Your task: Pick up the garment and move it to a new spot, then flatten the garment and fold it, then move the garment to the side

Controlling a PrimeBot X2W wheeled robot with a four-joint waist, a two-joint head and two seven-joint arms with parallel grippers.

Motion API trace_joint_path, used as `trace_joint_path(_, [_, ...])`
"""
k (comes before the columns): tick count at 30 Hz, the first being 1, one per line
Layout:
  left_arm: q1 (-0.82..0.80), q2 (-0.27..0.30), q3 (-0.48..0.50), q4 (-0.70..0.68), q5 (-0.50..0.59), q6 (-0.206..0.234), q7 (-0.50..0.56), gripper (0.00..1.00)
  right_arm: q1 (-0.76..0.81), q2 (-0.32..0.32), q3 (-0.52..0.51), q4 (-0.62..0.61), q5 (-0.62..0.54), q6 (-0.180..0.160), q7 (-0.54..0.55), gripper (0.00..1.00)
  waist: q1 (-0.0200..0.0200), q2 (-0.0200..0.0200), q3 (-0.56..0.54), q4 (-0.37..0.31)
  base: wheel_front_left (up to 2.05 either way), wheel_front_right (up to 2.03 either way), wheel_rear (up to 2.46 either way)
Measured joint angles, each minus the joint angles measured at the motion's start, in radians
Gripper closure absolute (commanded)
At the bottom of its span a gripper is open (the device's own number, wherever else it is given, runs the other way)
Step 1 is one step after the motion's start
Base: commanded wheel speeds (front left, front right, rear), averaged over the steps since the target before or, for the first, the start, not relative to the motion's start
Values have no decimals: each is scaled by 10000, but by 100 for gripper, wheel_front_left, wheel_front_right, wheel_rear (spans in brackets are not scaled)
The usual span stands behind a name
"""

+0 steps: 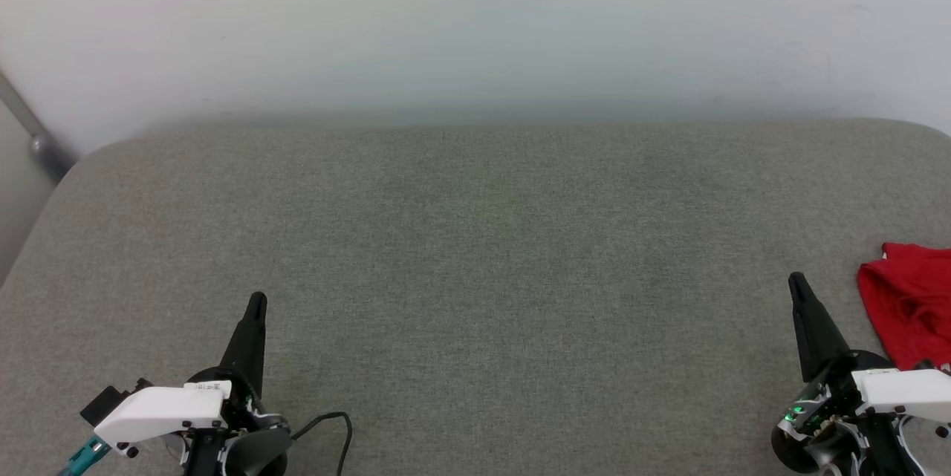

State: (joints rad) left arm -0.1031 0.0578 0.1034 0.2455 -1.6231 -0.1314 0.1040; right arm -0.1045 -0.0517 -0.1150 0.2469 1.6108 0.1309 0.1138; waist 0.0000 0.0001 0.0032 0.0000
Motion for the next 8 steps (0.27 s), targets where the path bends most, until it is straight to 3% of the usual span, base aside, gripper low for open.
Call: trace_joint_path(8, [-1, -8, 13, 0, 8, -2, 2, 100, 0, 0, 0, 0, 0, -2, 0, 100, 0, 0, 0, 0, 0, 0, 0])
